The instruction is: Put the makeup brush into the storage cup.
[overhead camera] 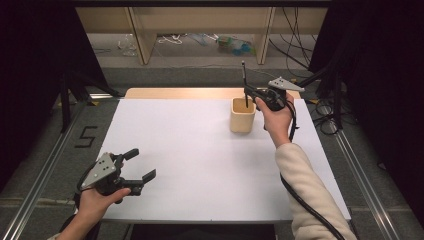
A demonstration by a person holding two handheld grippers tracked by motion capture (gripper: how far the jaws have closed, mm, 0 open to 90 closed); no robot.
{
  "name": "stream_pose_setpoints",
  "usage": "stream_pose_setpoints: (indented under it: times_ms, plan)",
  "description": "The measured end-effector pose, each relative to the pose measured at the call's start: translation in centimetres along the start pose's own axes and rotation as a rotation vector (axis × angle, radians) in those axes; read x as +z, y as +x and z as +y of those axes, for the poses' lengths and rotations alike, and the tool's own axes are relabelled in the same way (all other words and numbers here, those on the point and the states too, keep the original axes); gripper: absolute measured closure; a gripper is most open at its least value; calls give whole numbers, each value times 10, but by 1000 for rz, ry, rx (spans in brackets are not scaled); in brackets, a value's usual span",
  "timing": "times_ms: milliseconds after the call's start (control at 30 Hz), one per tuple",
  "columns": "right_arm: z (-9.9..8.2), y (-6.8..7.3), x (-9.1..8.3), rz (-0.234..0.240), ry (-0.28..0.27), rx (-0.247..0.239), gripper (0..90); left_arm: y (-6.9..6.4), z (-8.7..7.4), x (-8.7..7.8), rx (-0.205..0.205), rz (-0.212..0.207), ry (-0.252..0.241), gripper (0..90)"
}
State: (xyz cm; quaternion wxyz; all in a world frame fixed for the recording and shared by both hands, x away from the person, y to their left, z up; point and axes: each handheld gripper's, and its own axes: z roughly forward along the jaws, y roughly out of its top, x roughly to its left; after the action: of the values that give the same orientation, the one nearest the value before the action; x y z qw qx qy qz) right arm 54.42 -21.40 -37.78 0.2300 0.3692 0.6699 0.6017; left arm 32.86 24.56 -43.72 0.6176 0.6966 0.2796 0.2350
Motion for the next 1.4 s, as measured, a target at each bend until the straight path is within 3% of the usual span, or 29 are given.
stream_pose_setpoints:
  times_ms: [867,967,1067,1400]
  plan:
    - [-1,-3,8,-15,5,-2,841,0,0,0,1,0,0,70]
    - [-2,-3,10,-13,-13,0,841,0,0,0,2,0,0,70]
    - [-1,-4,10,-17,8,-4,841,0,0,0,1,0,0,70]
    - [-2,-6,11,-19,6,0,841,0,0,0,6,-1,-1,70]
